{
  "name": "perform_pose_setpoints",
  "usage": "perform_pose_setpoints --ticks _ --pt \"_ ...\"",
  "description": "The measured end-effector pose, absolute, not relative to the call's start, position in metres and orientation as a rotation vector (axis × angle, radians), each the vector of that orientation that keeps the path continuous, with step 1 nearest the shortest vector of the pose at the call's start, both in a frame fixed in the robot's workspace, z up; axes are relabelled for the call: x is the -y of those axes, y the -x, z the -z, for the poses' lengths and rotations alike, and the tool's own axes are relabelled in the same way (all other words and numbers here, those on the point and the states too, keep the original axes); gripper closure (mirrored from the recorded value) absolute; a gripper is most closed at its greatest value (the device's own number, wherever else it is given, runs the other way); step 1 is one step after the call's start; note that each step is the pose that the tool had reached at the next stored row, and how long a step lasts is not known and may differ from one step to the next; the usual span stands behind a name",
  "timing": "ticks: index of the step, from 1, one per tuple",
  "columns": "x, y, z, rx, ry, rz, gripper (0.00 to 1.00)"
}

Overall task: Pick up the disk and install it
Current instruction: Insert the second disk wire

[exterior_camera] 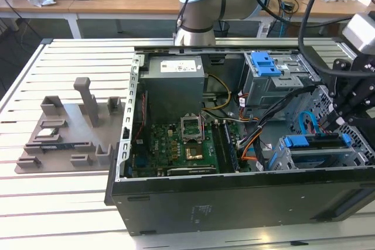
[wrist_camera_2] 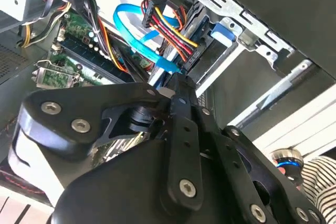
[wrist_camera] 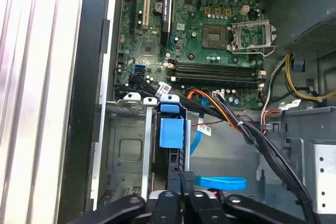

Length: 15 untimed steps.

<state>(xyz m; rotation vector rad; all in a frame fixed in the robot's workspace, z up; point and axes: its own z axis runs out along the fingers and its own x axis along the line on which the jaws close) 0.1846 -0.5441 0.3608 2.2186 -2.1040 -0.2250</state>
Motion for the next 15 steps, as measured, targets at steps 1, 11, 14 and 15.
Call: perform_pose_setpoints --ticks 1,11,14,15 --pt "0.544 -0.185 -0.364 2.104 -2.219 0.225 0.89" --pt "0.542 -0.185 -0.41 2.105 -2.22 0.228 0.89" --pt "0.542 -0.185 -0.41 2.105 -2.22 0.227 0.89" --pt "0.542 -0.185 -0.41 2.105 -2.22 0.227 0.89"
